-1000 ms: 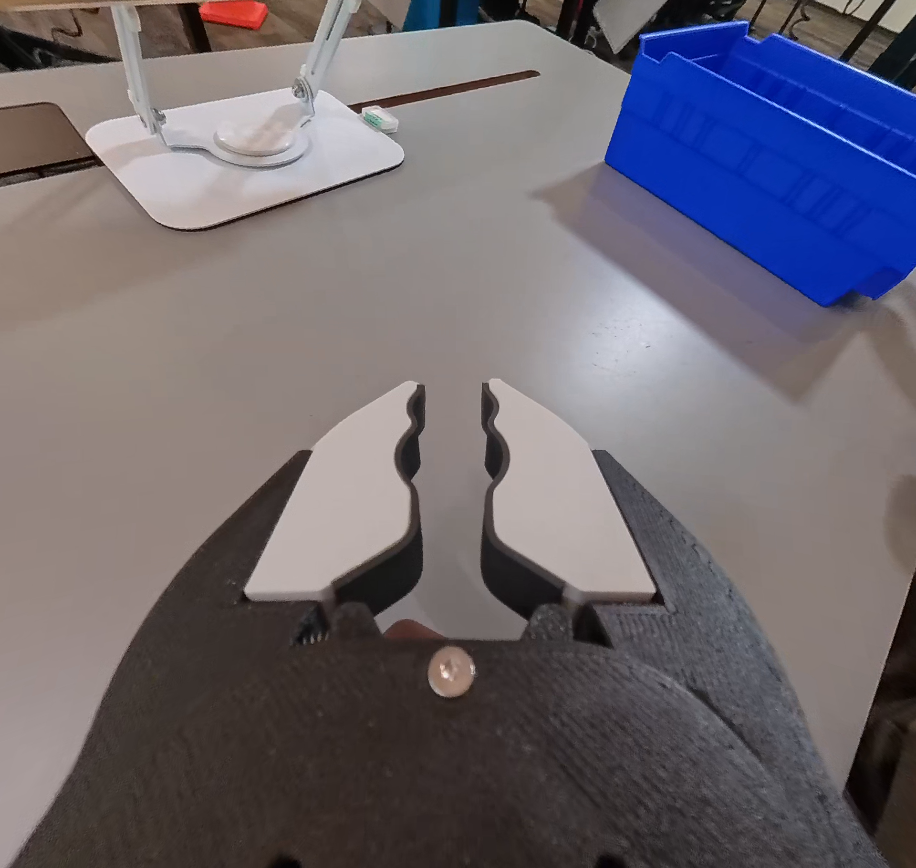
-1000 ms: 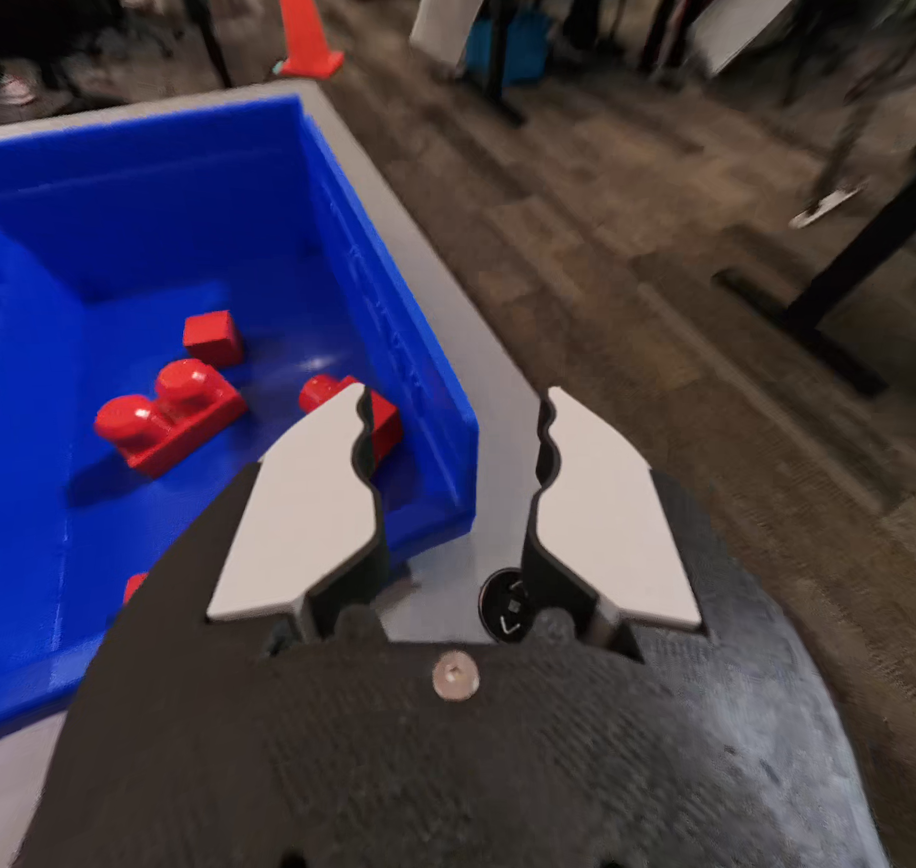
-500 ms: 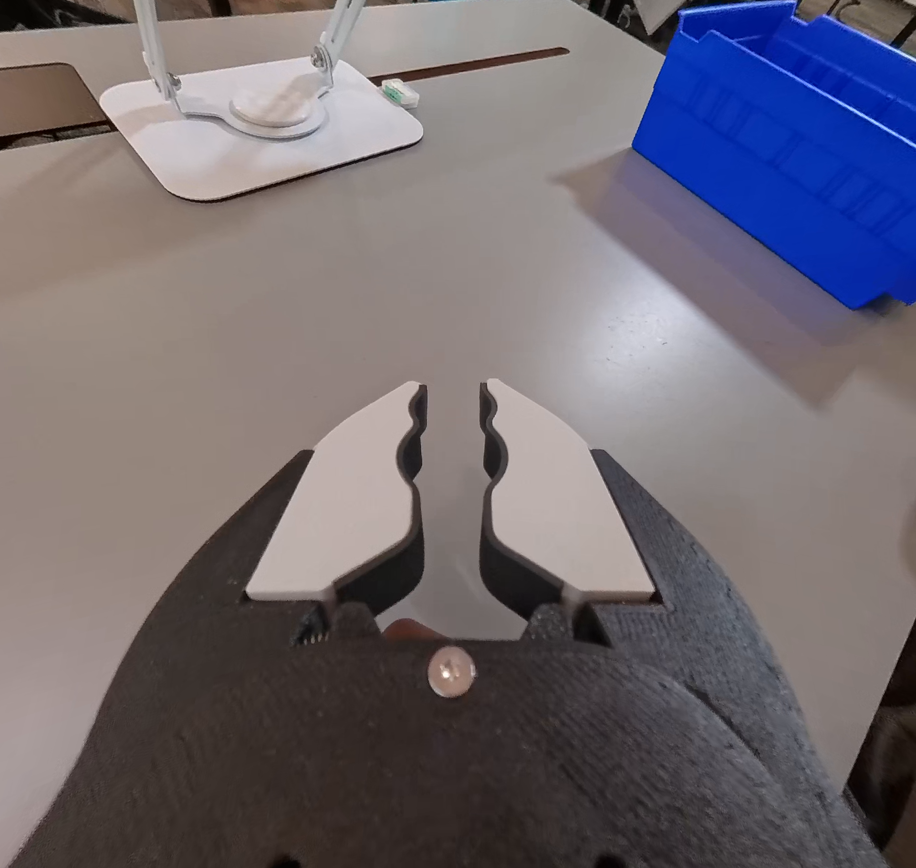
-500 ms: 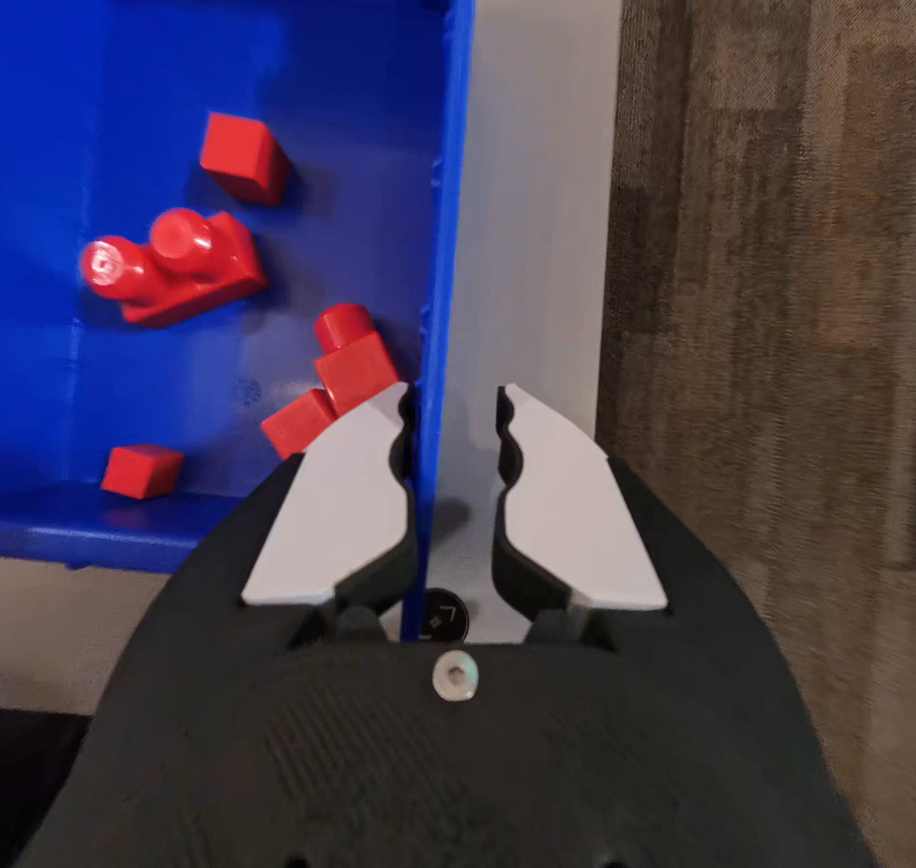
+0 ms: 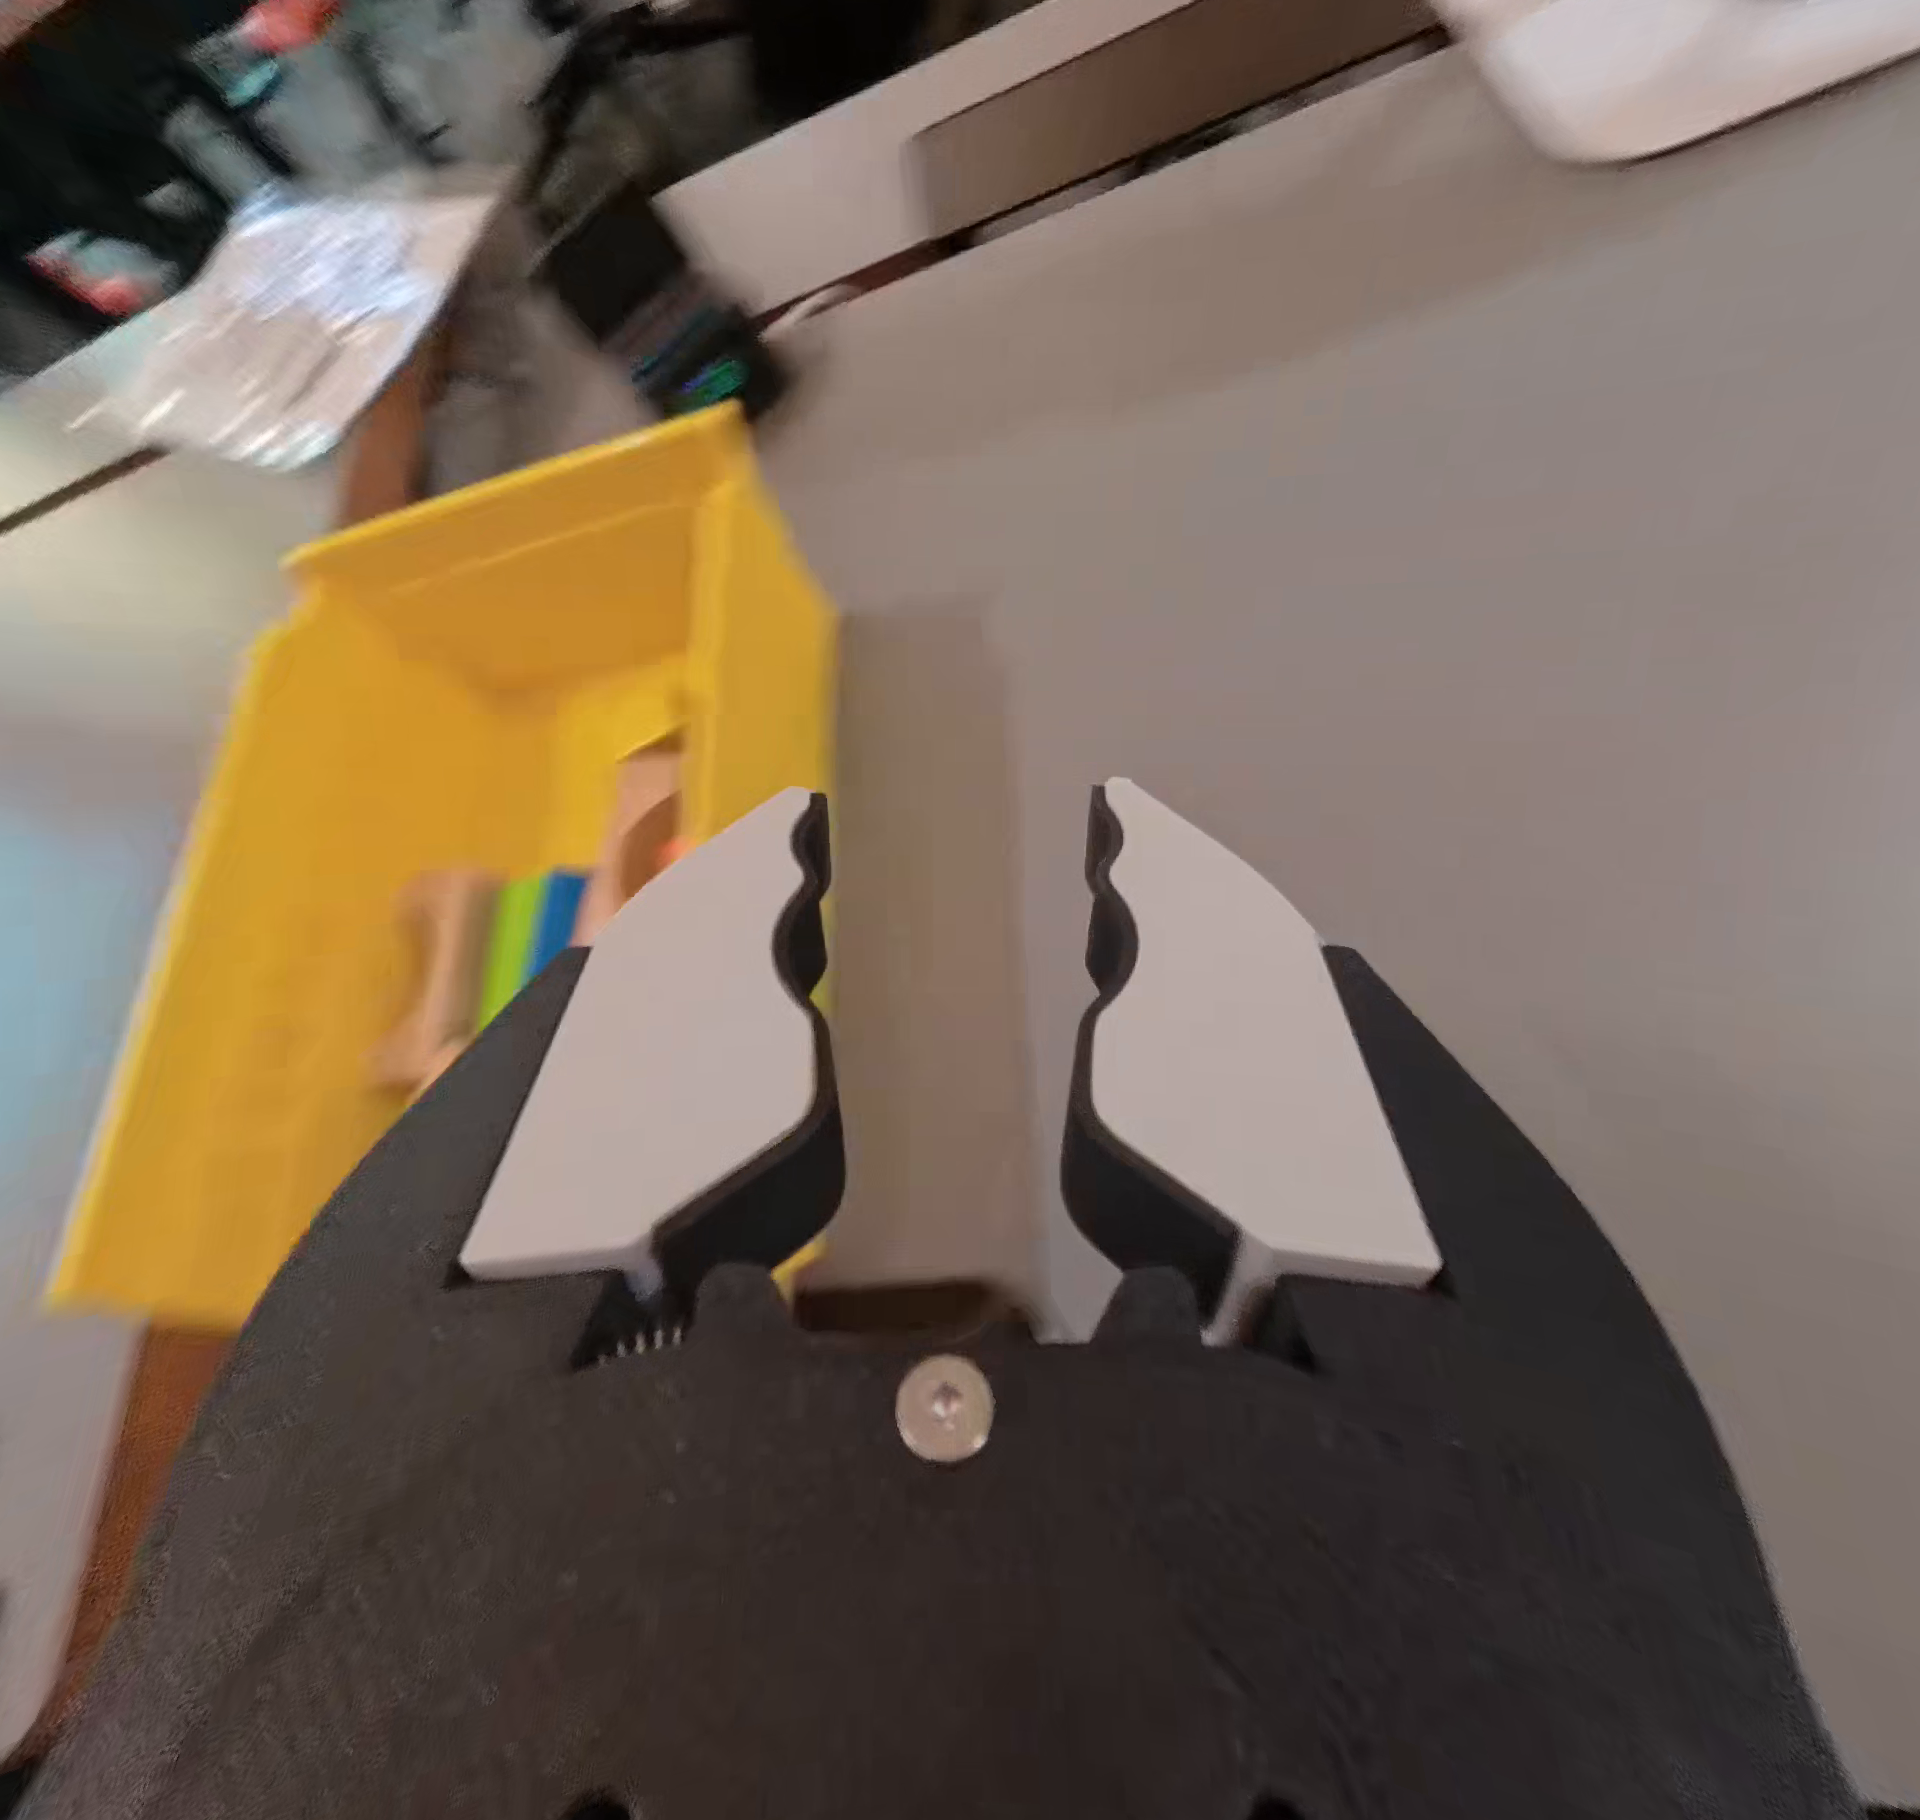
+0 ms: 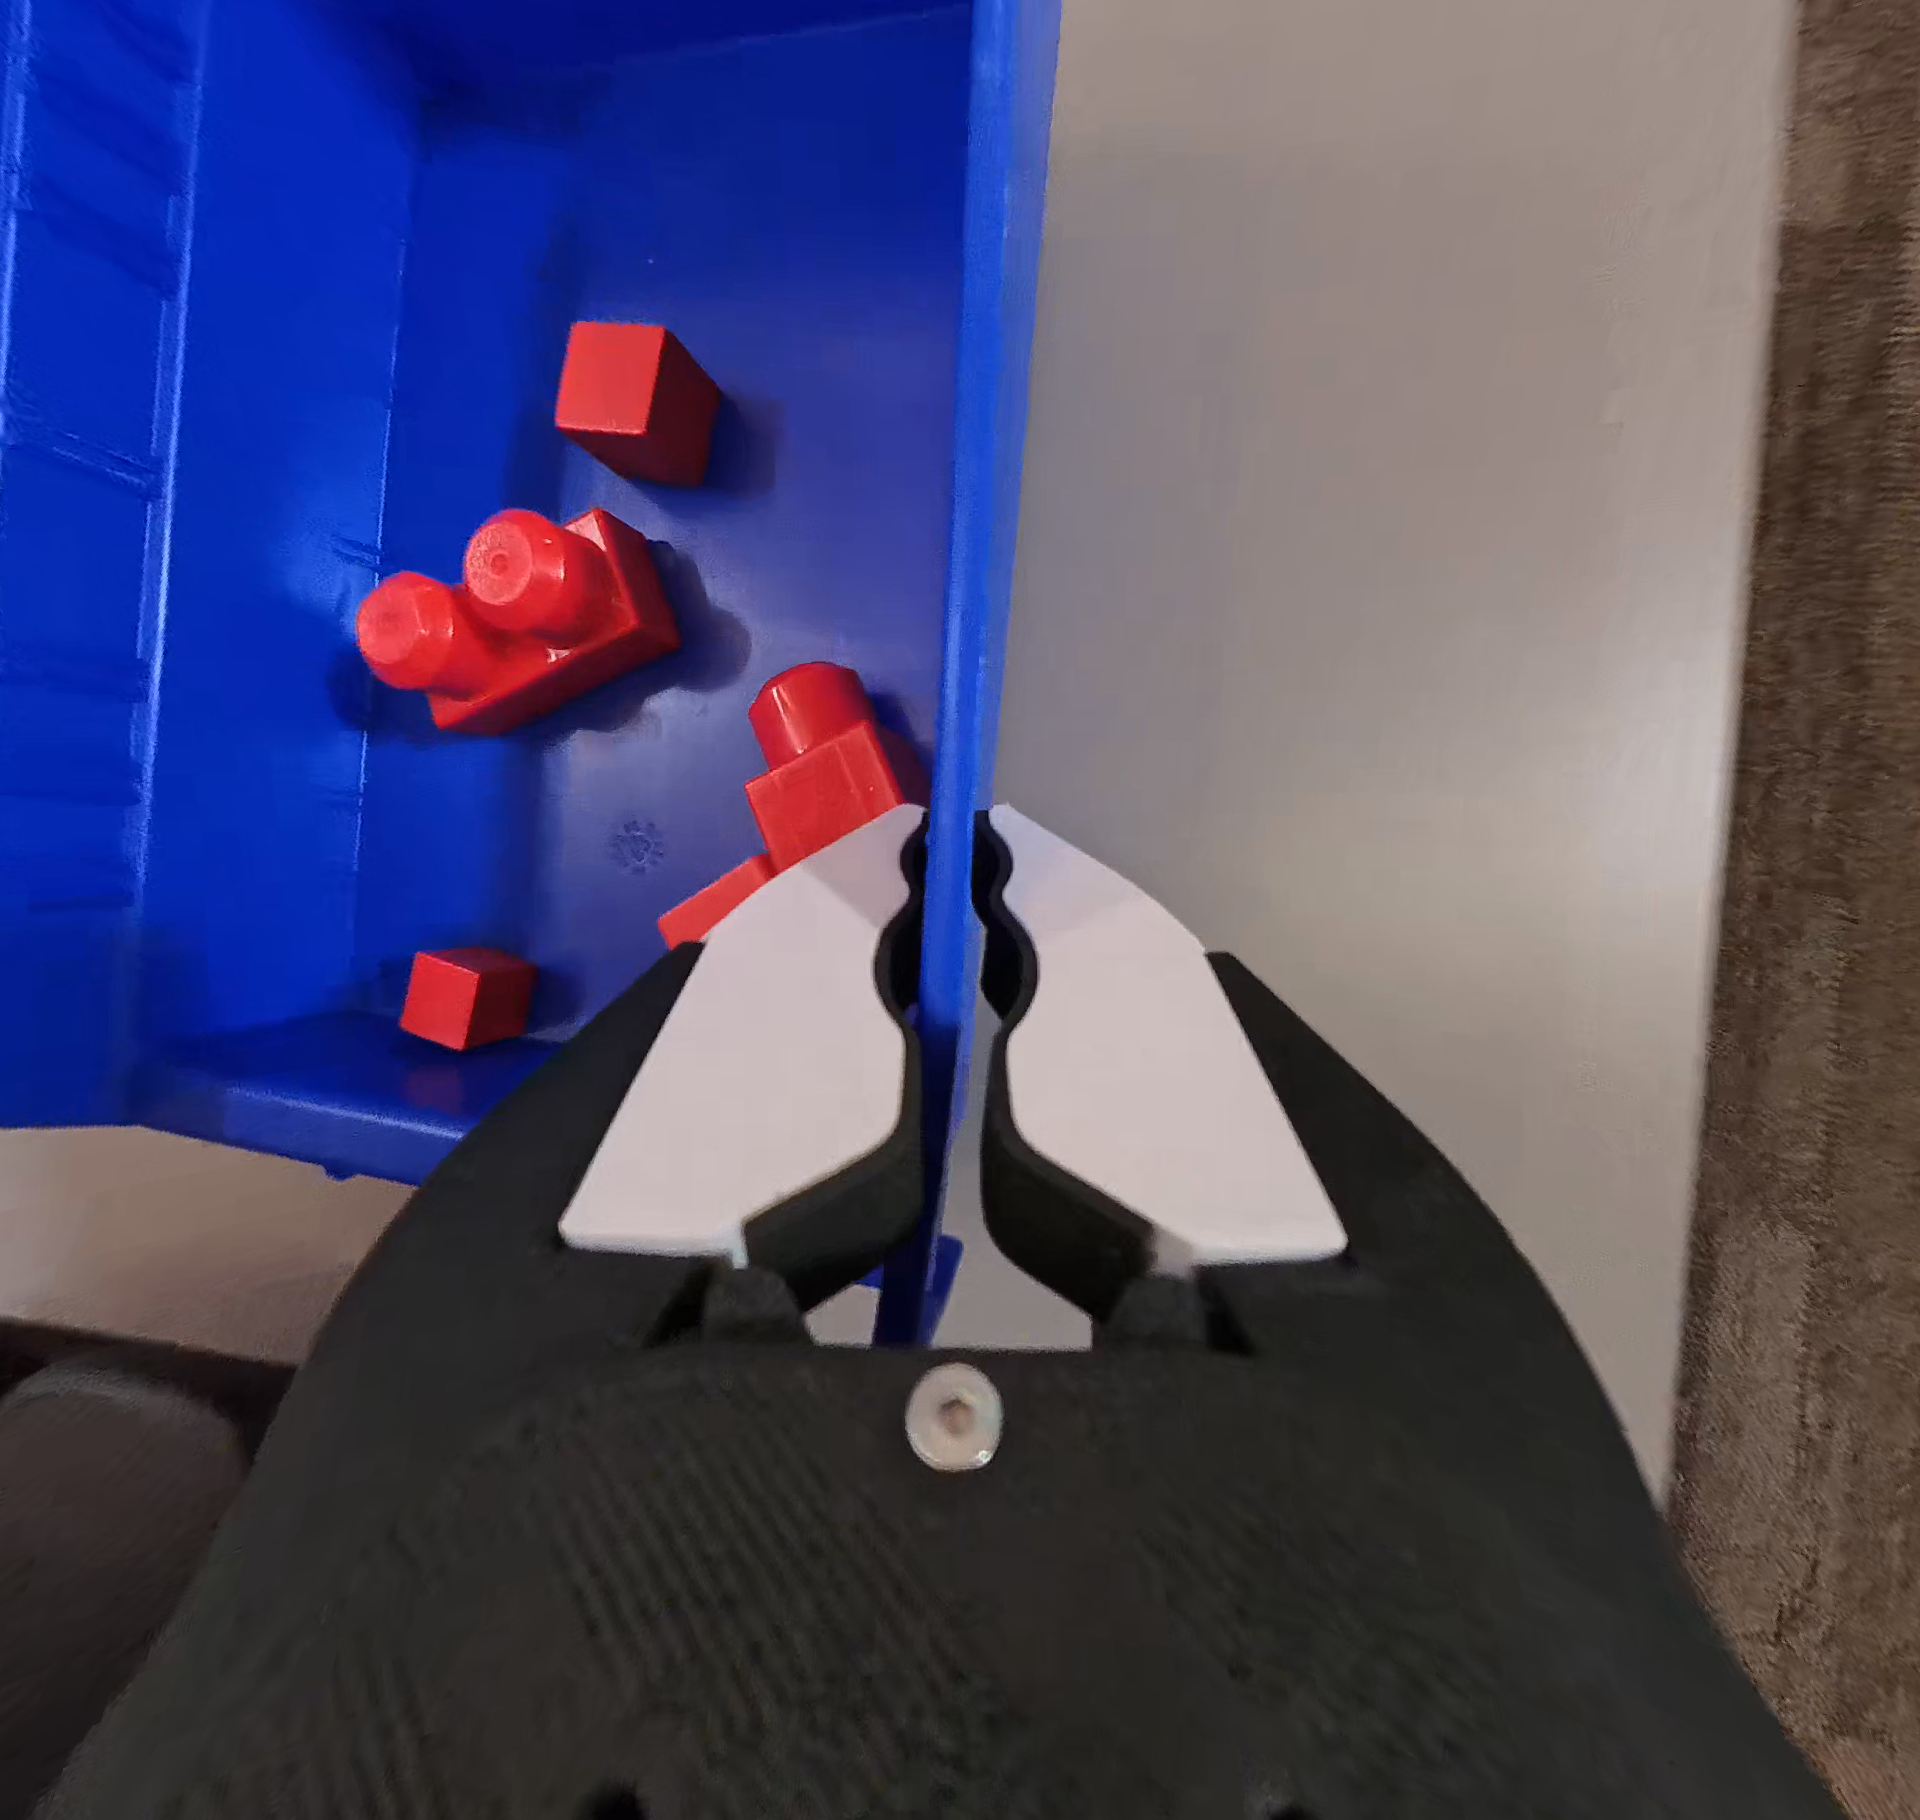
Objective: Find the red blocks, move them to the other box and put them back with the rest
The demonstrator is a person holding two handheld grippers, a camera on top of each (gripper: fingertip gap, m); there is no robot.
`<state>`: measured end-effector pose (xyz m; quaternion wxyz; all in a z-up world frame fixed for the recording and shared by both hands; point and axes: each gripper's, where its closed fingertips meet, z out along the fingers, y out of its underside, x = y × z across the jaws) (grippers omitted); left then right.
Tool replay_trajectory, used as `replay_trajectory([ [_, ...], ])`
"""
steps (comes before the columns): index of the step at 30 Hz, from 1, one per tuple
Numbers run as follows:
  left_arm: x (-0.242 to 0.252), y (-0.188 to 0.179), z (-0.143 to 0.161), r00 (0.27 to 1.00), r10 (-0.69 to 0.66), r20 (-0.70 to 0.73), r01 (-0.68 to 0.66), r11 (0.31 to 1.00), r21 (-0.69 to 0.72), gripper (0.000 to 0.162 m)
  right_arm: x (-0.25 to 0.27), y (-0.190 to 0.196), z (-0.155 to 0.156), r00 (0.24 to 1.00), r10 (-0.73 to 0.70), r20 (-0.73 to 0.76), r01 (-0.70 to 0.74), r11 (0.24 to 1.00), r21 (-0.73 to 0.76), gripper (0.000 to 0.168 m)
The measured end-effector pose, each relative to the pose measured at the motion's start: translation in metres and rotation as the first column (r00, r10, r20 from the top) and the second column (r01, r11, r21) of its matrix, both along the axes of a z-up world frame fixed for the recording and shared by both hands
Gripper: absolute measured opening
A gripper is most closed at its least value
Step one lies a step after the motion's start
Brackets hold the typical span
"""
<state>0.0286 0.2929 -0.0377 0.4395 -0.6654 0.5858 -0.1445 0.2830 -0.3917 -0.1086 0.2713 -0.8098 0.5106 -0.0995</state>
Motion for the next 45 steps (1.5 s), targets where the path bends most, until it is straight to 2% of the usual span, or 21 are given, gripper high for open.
replay_trajectory([
  [2, -0.031, 0.046, -0.010, 0.993, 0.113, -0.036, -0.113, 0.994, 0.008, 0.049, -0.008, 0.029, 0.004, 0.998, 0.058, -0.015, -0.058, 0.998, 0.024, 0.007],
  [4, -0.048, 0.068, -0.032, 0.989, 0.119, -0.092, -0.124, 0.991, -0.048, 0.029, -0.015, 0.062, 0.008, 0.991, 0.129, -0.021, -0.127, 0.990, 0.055, 0.007],
  [7, -0.051, 0.079, -0.063, 0.980, 0.062, -0.187, -0.085, 0.990, -0.116, 0.021, -0.023, 0.117, 0.012, 0.971, 0.238, -0.032, -0.232, 0.966, 0.116, 0.007],
  [11, -0.052, 0.090, -0.093, 0.936, 0.026, -0.350, -0.052, 0.997, -0.065, 0.017, -0.034, 0.190, 0.015, 0.930, 0.365, -0.041, -0.354, 0.921, 0.162, 0.007],
  [13, -0.047, 0.088, -0.096, 0.934, -0.005, -0.357, -0.027, 0.996, -0.084, 0.010, -0.040, 0.226, 0.015, 0.909, 0.415, -0.045, -0.401, 0.898, 0.182, 0.007],
  [16, -0.041, 0.089, -0.095, 0.936, -0.043, -0.350, 0.005, 0.994, -0.107, 0.010, -0.049, 0.285, 0.013, 0.883, 0.467, -0.043, -0.446, 0.865, 0.228, 0.008],
  [18, -0.035, 0.090, -0.089, 0.943, -0.061, -0.326, 0.018, 0.991, -0.136, 0.010, -0.056, 0.327, 0.010, 0.863, 0.503, -0.045, -0.480, 0.844, 0.238, 0.008],
  [21, -0.028, 0.099, -0.060, 0.963, -0.051, -0.263, 0.009, 0.987, -0.161, 0.011, -0.061, 0.390, 0.008, 0.833, 0.552, -0.046, -0.527, 0.815, 0.243, 0.008],
  [26, -0.024, 0.100, -0.009, 0.993, -0.078, -0.086, 0.043, 0.935, -0.353, 0.010, -0.064, 0.489, -0.003, 0.804, 0.592, -0.048, -0.570, 0.792, 0.217, 0.008],
  [30, -0.027, 0.093, 0.014, 0.995, -0.093, -0.029, 0.077, 0.930, -0.361, 0.010, -0.067, 0.547, -0.009, 0.811, 0.584, -0.025, -0.568, 0.798, 0.203, 0.008],
  [35, -0.040, 0.111, 0.030, 0.995, -0.042, -0.087, 0.013, 0.951, -0.308, 0.009, -0.078, 0.585, -0.012, 0.836, 0.548, -0.012, -0.534, 0.819, 0.210, 0.008],
  [38, -0.052, 0.125, 0.036, 0.993, -0.009, -0.118, -0.022, 0.966, -0.257, 0.009, -0.088, 0.589, -0.020, 0.839, 0.543, -0.023, -0.529, 0.826, 0.195, 0.008],
  [45, -0.071, 0.136, 0.071, 0.993, 0.043, -0.112, -0.063, 0.983, -0.174, 0.009, -0.110, 0.612, -0.023, 0.869, 0.483, -0.107, -0.439, 0.853, 0.283, 0.012],
])
